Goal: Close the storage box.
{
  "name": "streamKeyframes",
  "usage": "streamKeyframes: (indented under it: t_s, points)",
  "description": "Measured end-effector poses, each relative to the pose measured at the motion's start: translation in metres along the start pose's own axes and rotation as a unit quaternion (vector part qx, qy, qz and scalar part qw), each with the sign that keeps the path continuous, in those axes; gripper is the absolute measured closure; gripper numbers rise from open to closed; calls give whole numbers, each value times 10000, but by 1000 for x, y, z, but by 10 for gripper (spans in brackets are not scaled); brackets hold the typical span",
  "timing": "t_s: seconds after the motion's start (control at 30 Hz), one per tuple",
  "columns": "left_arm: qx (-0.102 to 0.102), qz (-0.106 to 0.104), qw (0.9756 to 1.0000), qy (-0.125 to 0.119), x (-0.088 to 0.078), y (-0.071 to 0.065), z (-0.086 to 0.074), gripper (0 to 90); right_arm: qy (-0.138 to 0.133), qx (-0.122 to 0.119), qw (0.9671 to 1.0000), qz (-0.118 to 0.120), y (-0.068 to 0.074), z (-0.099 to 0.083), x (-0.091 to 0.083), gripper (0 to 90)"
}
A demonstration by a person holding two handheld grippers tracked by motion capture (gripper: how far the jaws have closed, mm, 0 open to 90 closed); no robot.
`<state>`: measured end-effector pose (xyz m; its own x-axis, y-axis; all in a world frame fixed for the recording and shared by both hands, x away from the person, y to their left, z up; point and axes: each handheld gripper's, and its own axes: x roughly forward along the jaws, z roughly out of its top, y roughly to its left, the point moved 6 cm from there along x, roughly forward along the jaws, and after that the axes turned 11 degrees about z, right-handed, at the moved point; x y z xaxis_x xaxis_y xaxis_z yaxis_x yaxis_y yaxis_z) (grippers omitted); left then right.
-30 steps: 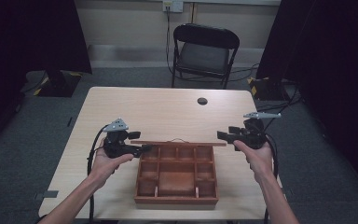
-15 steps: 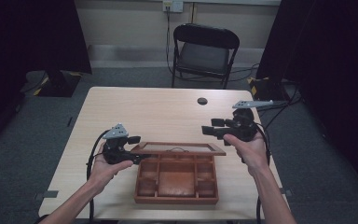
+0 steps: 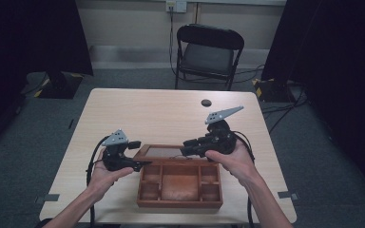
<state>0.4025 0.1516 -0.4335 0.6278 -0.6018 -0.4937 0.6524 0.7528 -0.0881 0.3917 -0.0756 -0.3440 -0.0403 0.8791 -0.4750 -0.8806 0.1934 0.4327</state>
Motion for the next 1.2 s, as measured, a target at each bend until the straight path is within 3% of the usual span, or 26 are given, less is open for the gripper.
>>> streamKeyframes:
  t_s: [0.2, 0.3, 0.5, 0.73, 1.2]
  points:
    - [23, -8, 10000, 27, 0, -1, -1, 167, 145, 137, 9998, 33, -3, -4, 7, 723]
    - [27, -32, 10000, 28, 0, -2, -2, 169, 133, 297, 9993, 210, -4, -7, 9, 737]
    - [23, -75, 10000, 33, 0, -4, -3, 167, 223, 380, 9985, 327, -5, -10, 12, 749]
    - [38, -48, 10000, 43, 1, -3, -5, 169, 257, 288, 9983, 443, -3, -11, 13, 812]
    - [-41, 30, 9998, 200, 2, 7, -11, 181, 411, 47, 9985, 348, -1, -11, 13, 823]
